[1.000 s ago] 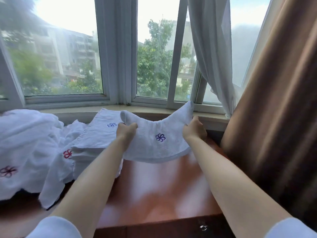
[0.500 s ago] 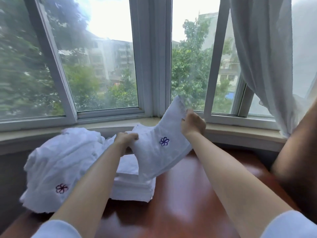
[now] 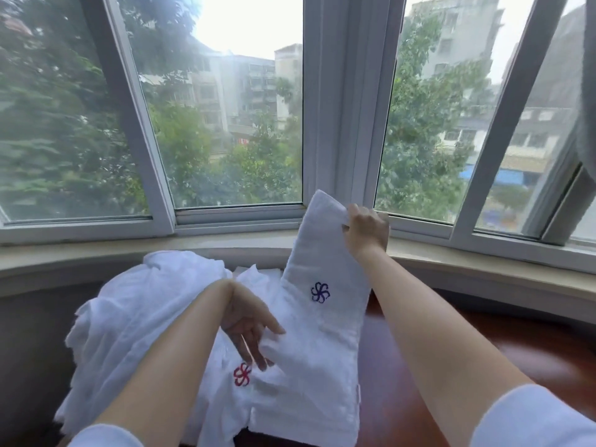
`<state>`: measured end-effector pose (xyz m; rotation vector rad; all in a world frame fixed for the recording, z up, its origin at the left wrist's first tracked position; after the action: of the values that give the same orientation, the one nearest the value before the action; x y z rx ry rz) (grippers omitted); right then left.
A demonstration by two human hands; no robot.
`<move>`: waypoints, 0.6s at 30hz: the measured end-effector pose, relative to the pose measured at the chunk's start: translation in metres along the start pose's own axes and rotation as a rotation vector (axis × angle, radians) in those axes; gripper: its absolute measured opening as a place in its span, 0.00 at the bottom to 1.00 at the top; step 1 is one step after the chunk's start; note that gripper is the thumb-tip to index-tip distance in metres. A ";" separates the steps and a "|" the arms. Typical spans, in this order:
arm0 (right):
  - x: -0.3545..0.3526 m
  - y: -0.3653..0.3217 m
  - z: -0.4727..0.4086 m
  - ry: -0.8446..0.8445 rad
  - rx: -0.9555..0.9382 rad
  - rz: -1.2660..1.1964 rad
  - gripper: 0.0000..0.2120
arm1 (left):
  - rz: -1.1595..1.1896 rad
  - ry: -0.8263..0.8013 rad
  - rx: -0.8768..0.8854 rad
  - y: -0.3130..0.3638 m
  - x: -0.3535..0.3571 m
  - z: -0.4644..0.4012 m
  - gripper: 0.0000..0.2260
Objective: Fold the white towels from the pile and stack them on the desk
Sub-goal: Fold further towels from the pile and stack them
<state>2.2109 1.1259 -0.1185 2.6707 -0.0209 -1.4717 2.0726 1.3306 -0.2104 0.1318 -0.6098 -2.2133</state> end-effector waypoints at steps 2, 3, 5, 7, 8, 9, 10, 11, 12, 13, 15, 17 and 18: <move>0.028 -0.015 -0.009 -0.042 -0.040 0.000 0.12 | 0.049 0.100 -0.023 -0.004 -0.029 -0.017 0.18; 0.046 -0.019 -0.008 -0.076 -0.042 0.004 0.16 | 0.063 0.160 -0.025 -0.006 -0.043 -0.026 0.21; 0.081 -0.021 0.000 -0.201 0.038 0.000 0.29 | 0.107 0.249 0.000 -0.008 -0.069 -0.041 0.23; 0.116 -0.017 0.013 -0.369 0.172 -0.016 0.36 | 0.180 0.315 0.066 -0.005 -0.090 -0.054 0.23; 0.131 -0.015 0.020 -0.441 0.246 -0.029 0.36 | 0.204 0.362 0.116 0.000 -0.099 -0.059 0.22; 0.142 -0.011 0.027 -0.502 0.338 -0.045 0.36 | 0.224 0.412 0.178 0.007 -0.107 -0.064 0.21; 0.151 -0.006 0.033 -0.558 0.454 -0.075 0.35 | 0.251 0.458 0.250 0.016 -0.114 -0.069 0.20; 0.158 0.001 0.038 -0.615 0.582 -0.125 0.35 | 0.286 0.495 0.327 0.027 -0.119 -0.074 0.19; 0.165 0.007 0.043 -0.674 0.703 -0.197 0.35 | 0.326 0.523 0.400 0.038 -0.123 -0.079 0.18; 0.171 0.012 0.047 -0.726 0.796 -0.286 0.33 | 0.361 0.541 0.461 0.049 -0.126 -0.084 0.17; 0.179 0.017 0.047 -0.730 0.833 -0.446 0.25 | 0.382 0.546 0.522 0.067 -0.128 -0.093 0.17; 0.177 0.019 0.038 -0.590 0.775 -0.519 0.19 | 0.333 0.557 0.529 0.080 -0.128 -0.102 0.16; 0.173 0.019 0.031 -0.501 0.729 -0.537 0.19 | 0.313 0.573 0.529 0.085 -0.129 -0.105 0.15</move>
<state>2.2777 1.0953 -0.2797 2.8385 0.1710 -2.7317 2.2464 1.3398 -0.2763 0.8488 -0.8029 -1.5630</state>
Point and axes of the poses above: each hand's wrist, its own z-axis away from the middle knuckle, its own x-axis out of the palm, y = z × x, the point moved 5 cm from there along -z, towards the middle knuckle, and after that the axes turned 14 degrees about z, right-handed, at the moved point
